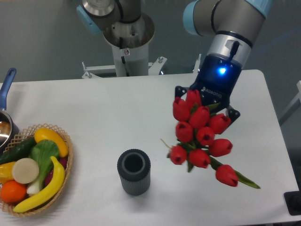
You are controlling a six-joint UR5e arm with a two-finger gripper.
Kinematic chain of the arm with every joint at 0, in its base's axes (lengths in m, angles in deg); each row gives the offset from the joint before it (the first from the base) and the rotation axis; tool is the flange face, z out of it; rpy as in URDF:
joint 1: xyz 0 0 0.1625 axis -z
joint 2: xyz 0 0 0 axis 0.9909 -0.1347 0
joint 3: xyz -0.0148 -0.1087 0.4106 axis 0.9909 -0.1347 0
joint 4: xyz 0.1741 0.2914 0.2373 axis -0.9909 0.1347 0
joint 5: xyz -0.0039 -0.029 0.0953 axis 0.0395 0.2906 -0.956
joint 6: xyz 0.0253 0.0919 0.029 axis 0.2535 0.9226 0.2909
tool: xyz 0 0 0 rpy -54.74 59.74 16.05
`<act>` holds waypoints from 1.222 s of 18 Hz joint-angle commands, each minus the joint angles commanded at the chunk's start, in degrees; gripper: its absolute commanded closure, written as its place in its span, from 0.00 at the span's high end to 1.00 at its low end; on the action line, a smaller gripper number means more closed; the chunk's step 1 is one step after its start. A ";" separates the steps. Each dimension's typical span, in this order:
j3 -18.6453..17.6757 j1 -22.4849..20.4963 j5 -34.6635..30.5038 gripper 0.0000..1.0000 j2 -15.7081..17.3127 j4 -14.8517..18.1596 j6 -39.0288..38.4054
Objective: Place the flowers on the table
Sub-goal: 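Carry the red tulip bunch in the gripper away from the grey vase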
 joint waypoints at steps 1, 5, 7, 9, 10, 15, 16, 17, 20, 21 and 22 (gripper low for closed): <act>-0.18 -0.35 -1.31 0.45 0.00 0.00 0.71; -1.32 -0.62 -7.29 0.45 0.00 0.00 4.75; -1.76 -0.62 -9.40 0.45 -0.26 0.00 5.81; -2.72 -0.53 -11.69 0.45 -0.35 0.00 7.21; -4.04 -0.44 -13.70 0.45 -0.44 0.09 10.01; -9.84 -0.71 -16.79 0.45 -0.26 0.17 19.34; -10.89 -0.79 -18.36 0.45 -0.09 0.18 20.57; -11.60 -0.80 -19.86 0.45 0.09 0.18 21.36; -13.62 -0.80 -23.91 0.45 0.88 0.18 22.87; -14.15 -0.71 -24.96 0.44 0.97 0.18 23.04; -14.59 -0.71 -26.10 0.42 1.05 0.18 23.39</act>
